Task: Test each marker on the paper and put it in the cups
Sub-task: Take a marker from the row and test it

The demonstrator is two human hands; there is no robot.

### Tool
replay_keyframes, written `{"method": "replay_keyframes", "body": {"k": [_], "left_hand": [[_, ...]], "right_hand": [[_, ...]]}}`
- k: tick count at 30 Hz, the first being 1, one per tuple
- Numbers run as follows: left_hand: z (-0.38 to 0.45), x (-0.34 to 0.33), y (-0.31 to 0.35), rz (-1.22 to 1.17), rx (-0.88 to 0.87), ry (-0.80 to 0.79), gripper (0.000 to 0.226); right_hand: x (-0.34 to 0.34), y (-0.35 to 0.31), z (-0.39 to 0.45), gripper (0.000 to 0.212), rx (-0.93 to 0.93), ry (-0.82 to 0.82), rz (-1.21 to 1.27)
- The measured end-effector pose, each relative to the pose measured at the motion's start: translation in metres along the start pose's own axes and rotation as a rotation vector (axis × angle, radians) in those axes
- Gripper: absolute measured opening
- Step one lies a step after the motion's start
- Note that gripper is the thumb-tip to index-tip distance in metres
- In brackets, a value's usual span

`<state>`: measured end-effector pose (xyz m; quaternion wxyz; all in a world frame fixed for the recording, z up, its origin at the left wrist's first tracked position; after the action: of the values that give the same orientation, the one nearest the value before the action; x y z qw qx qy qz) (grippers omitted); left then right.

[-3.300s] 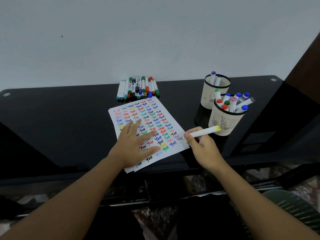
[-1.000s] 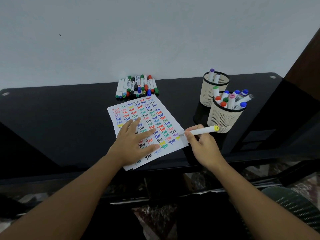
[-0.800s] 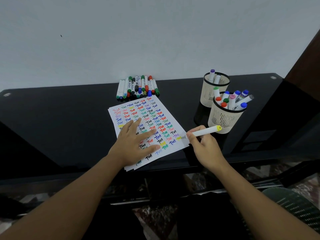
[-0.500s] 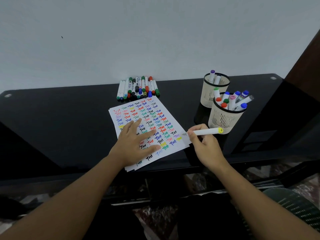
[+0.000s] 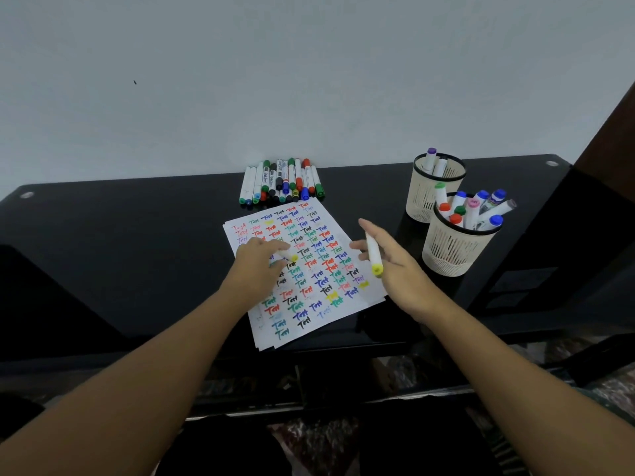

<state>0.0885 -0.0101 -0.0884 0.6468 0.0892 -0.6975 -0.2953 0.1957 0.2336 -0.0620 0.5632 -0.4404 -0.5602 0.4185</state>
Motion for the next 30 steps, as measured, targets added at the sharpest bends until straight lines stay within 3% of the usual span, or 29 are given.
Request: {"method": "replay_keyframes", "body": {"k": [9, 14, 19, 25, 30], "left_hand": [[-0.010, -0.005, -0.006, -0.044, -0.082, 0.129, 0.030], [-0.014, -0.008, -0.007, -0.038, -0.152, 0.216, 0.026], [-0.017, -0.009, -0.005, -0.031, -0.178, 0.163, 0.054], [-0.011, -0.011, -0.012, -0.004, -0.153, 0.219, 0.033], [-0.013, -0.010, -0.010, -0.036, -0.156, 0.238, 0.042]], "right_hand": [[-0.020, -0.013, 0.040, 0.061, -0.014, -0.144, -0.115], [-0.022, -0.012, 0.051, 0.034, 0.070, -0.019, -0.213], [-0.022, -0.009, 0.059, 0.058, 0.033, -0.055, -0.443], [-0.023, -0.009, 0.063, 0.033, 0.033, -0.075, -0.757], [-0.025, -0.011, 0.062, 0.035, 0.091, -0.104, -0.933]]}}
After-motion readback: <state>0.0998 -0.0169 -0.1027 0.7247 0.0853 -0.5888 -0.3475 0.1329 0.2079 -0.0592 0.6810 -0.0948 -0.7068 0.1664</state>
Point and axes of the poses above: each hand's wrist, its own z-axis towards the middle knuckle, its own x-axis out of the back of the hand, y = z × x, the point moved 3 cm from there along z, towards the middle knuckle, and after that the axes turned 4 degrees about z, right-handed, at the moved point
